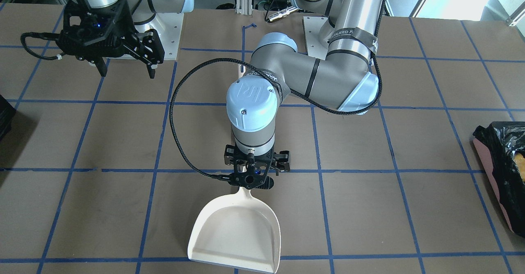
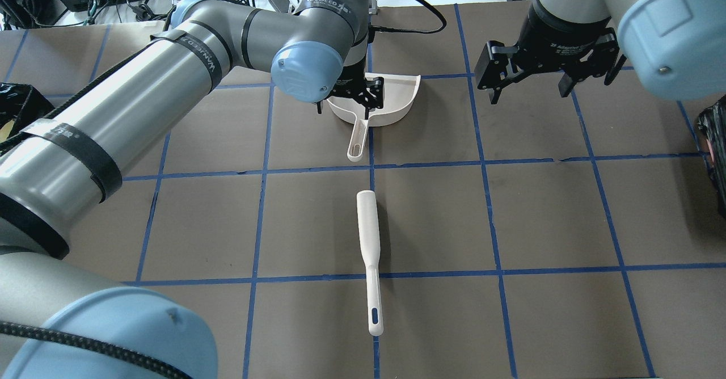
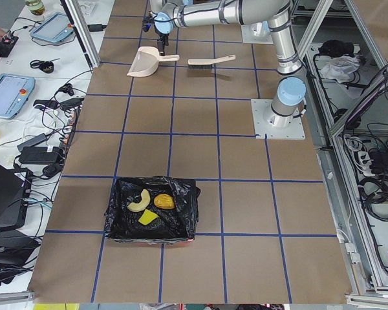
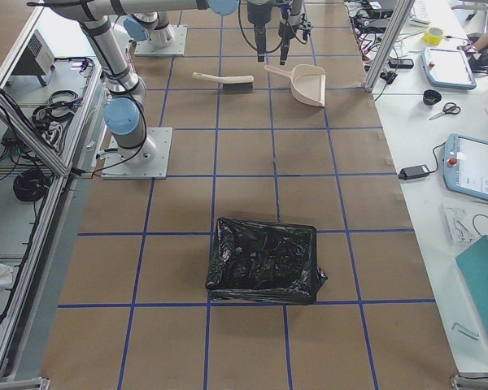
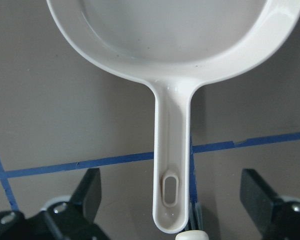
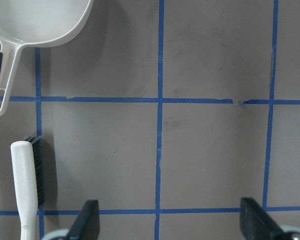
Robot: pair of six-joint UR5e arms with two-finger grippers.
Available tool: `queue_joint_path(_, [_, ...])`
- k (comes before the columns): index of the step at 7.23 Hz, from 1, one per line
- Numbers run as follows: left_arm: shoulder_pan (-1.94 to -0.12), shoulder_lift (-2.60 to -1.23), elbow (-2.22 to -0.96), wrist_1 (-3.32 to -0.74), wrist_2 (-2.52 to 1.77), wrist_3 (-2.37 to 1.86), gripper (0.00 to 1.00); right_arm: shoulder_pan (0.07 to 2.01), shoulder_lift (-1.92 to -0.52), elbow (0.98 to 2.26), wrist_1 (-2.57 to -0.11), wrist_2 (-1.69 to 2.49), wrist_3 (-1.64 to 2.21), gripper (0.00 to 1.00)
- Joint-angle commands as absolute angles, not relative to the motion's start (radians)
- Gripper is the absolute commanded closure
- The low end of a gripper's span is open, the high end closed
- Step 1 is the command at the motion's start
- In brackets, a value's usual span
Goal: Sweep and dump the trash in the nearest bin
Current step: 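Open the left gripper and release the dustpan handle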
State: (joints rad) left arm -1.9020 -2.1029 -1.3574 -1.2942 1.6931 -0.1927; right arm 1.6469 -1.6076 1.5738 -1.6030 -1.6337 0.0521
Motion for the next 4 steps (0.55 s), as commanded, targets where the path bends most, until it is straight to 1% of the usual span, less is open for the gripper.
queue_joint_path(1, [-1.87, -2.062, -1.379, -1.295, 1.785, -0.192, 0.0, 1.647, -1.608, 1.574, -1.603, -1.634, 0.052, 0.0])
queue_joint_path(4, [-1.781, -1.944, -1.439, -1.295, 1.784, -0.164, 0.0, 1.647, -1.608, 1.574, -1.605, -1.632, 0.052, 0.0])
